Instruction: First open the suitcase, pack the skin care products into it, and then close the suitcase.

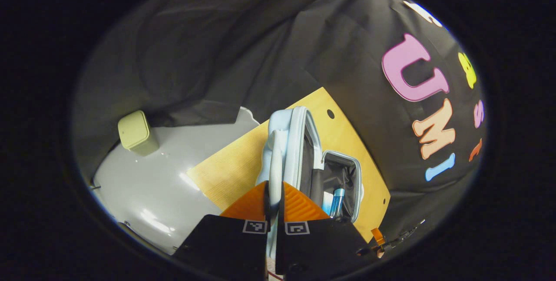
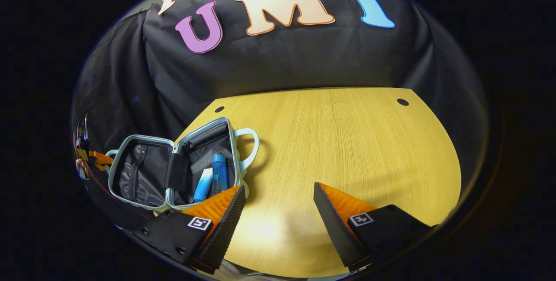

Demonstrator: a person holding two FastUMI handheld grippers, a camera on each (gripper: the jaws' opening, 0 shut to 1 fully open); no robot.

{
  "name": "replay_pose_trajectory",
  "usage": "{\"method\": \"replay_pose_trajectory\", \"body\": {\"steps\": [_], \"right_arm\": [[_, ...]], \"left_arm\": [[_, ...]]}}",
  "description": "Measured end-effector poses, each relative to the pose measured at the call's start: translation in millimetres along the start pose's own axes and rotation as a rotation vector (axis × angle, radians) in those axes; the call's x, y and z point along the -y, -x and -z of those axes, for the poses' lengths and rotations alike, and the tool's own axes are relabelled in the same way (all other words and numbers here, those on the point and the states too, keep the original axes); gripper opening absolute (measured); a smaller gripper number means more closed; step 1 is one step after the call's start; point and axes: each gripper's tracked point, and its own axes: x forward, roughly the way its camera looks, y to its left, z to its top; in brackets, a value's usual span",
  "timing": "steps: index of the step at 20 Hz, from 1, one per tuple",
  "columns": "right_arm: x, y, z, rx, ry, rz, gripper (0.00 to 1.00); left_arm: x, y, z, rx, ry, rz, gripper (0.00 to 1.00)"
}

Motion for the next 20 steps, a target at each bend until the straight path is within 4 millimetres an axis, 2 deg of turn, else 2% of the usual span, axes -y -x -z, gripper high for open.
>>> {"method": "replay_pose_trajectory", "body": {"steps": [2,3,4,11,16,20], "right_arm": [[8.7,1.1,-2.9,0.006,-0.006,-0.004,0.99],[14.0,1.9,-5.4,0.009,-0.011,-0.003,0.95],[19.5,3.6,-6.3,0.014,-0.017,-0.002,0.99],[65.4,17.9,-12.3,0.041,-0.049,0.014,0.99],[86.4,23.5,-23.4,0.072,-0.092,-0.008,0.99],[102.0,27.3,-33.3,0.096,-0.107,-0.012,0.99]], "left_arm": [[22.3,7.5,-0.1,0.018,-0.071,-0.016,0.01],[38.4,11.5,-0.7,0.026,-0.102,-0.017,0.01],[52.4,15.1,-0.3,0.032,-0.121,-0.011,0.01],[172.3,23.9,14.9,0.047,-0.251,0.069,0.01],[258.3,2.6,45.4,0.008,-0.331,0.172,0.01],[306.6,-26.0,77.6,-0.035,-0.364,0.227,0.02]]}}
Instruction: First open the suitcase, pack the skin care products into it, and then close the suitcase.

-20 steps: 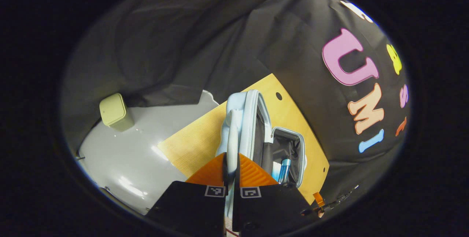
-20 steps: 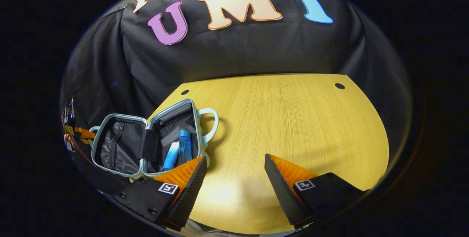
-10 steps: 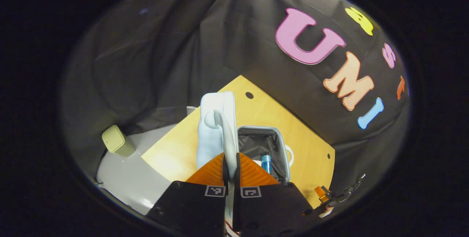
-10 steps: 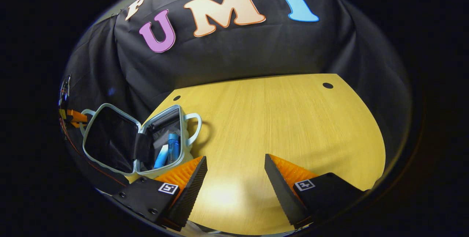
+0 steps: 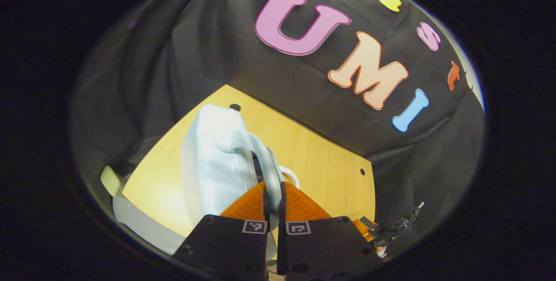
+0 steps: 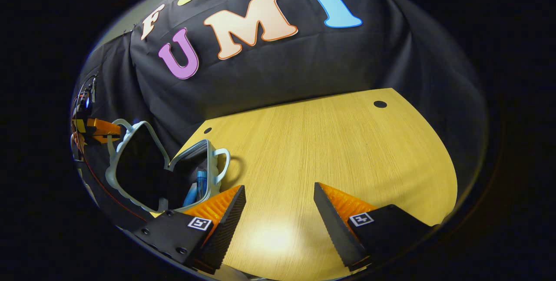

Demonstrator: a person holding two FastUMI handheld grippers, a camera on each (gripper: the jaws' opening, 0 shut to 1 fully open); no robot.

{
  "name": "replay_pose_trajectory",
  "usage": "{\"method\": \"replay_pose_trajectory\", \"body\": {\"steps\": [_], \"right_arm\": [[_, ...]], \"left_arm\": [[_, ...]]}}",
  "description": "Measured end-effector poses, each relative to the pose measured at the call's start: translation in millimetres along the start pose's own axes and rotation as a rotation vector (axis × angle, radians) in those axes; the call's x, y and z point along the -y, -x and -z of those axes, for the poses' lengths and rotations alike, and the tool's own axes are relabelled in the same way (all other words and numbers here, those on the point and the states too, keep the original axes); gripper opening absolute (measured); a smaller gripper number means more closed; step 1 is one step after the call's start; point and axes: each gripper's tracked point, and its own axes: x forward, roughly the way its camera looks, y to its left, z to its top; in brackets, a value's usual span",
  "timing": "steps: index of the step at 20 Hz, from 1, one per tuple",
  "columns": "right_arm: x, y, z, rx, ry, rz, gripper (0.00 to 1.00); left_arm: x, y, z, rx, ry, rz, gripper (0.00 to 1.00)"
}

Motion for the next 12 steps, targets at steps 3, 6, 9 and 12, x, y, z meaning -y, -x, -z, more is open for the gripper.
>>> {"method": "replay_pose_trajectory", "body": {"steps": [3,6,9,12], "right_arm": [[7.7,0.0,-2.9,0.009,-0.002,0.006,0.99],[10.9,5.8,-6.9,0.026,-0.008,0.006,0.99],[13.3,14.1,-11.9,0.052,-0.021,0.003,0.99],[20.6,23.1,-16.8,0.074,-0.020,0.017,0.99]], "left_arm": [[25.8,-29.6,13.3,-0.034,-0.031,0.027,0.00],[48.3,-66.6,31.2,-0.092,-0.052,0.048,0.04],[62.4,-104.5,53.9,-0.165,-0.058,0.055,0.07],[65.5,-130.9,75.4,-0.235,-0.075,0.020,0.05]]}}
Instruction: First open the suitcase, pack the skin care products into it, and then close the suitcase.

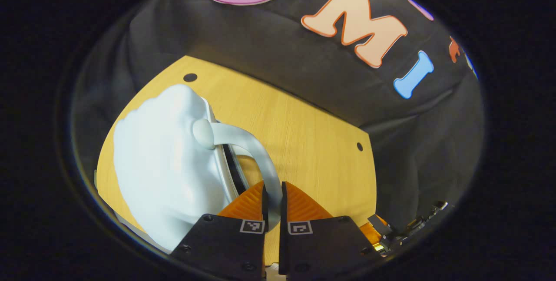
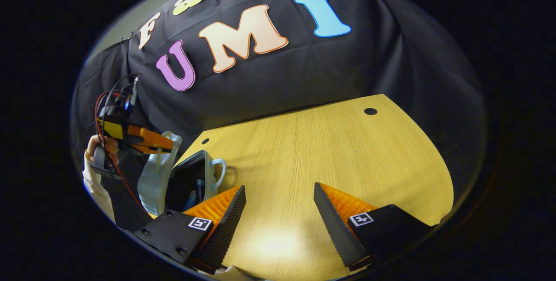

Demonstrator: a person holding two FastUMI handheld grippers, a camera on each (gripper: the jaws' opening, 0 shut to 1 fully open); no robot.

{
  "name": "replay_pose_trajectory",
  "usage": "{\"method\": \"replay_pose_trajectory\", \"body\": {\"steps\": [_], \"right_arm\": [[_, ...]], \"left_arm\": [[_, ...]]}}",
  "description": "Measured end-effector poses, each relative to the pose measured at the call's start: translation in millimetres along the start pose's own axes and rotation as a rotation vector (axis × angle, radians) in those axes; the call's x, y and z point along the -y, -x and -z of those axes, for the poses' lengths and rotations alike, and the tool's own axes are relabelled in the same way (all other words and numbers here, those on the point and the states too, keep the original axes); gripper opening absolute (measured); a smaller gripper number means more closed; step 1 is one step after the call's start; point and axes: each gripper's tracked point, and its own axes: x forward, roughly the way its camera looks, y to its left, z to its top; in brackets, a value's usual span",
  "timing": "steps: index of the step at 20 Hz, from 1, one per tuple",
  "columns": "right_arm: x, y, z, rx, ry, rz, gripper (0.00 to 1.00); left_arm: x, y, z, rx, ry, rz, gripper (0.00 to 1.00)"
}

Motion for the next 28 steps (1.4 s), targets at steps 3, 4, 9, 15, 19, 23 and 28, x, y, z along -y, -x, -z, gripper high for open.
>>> {"method": "replay_pose_trajectory", "body": {"steps": [3,4,9,15,19,23,28], "right_arm": [[4.4,8.5,-10.1,0.029,0.004,0.008,0.99],[6.5,12.3,-12.4,0.039,0.004,0.009,0.99],[17.6,25.0,-20.2,0.068,0.006,0.008,0.99],[29.2,33.0,-28.9,0.086,0.013,-0.022,0.99],[35.2,37.3,-32.8,0.088,0.029,-0.046,0.98],[40.1,41.7,-37.0,0.092,0.047,-0.070,0.98],[47.0,47.2,-39.4,0.096,0.055,-0.092,0.98]], "left_arm": [[4.9,-26.6,9.9,-0.057,-0.051,-0.043,0.07],[5.4,-33.6,12.7,-0.075,-0.054,-0.049,0.08],[21.7,-49.7,28.2,-0.125,-0.026,-0.038,0.27],[34.2,-36.4,39.8,-0.070,-0.112,-0.126,0.92],[44.8,-19.7,60.7,-0.030,-0.157,-0.155,0.92],[67.1,-1.6,82.5,0.010,-0.196,-0.167,0.92],[87.0,8.8,107.3,0.020,-0.211,-0.146,0.92]]}}
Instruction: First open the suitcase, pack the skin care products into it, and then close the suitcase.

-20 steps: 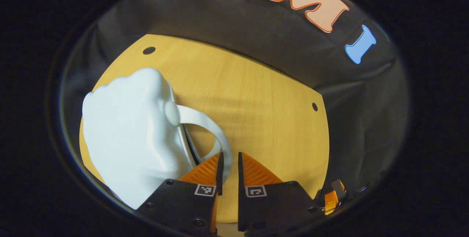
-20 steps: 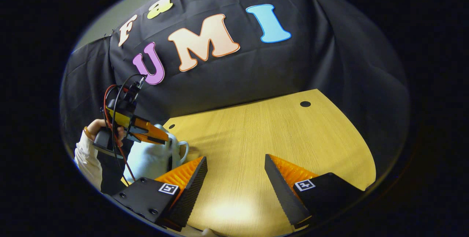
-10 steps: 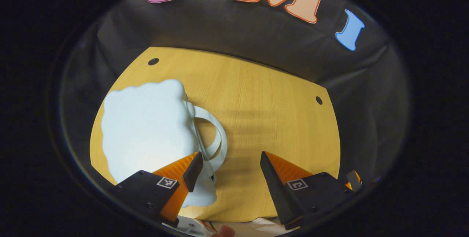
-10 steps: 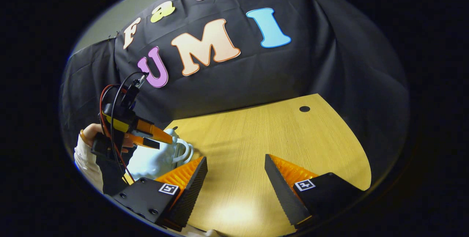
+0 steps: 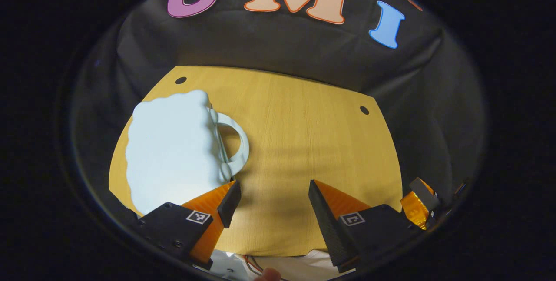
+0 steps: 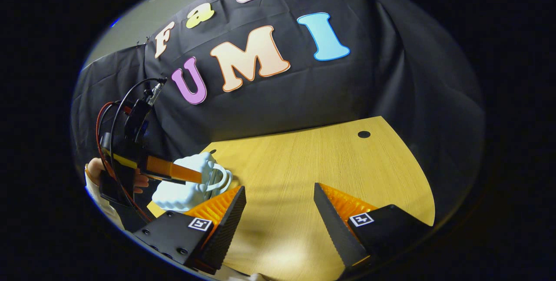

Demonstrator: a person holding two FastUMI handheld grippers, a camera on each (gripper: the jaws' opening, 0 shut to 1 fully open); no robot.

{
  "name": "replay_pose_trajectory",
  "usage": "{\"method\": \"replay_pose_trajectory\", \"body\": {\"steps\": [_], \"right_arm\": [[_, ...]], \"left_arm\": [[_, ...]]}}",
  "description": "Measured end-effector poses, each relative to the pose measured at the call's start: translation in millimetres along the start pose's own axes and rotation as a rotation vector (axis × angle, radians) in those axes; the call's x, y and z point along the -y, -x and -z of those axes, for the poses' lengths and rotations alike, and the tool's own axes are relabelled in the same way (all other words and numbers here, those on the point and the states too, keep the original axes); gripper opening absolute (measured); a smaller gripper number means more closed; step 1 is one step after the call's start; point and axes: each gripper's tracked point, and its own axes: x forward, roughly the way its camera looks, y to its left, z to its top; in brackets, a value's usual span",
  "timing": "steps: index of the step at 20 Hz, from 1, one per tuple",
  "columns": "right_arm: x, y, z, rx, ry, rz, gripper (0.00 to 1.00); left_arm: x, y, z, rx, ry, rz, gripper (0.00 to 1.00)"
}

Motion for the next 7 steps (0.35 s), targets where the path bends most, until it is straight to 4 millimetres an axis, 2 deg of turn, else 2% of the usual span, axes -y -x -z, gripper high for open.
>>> {"method": "replay_pose_trajectory", "body": {"steps": [7], "right_arm": [[7.5,8.0,-1.5,-0.002,0.025,-0.008,0.98]], "left_arm": [[13.8,-3.6,22.2,-0.034,-0.010,-0.006,0.92]]}}
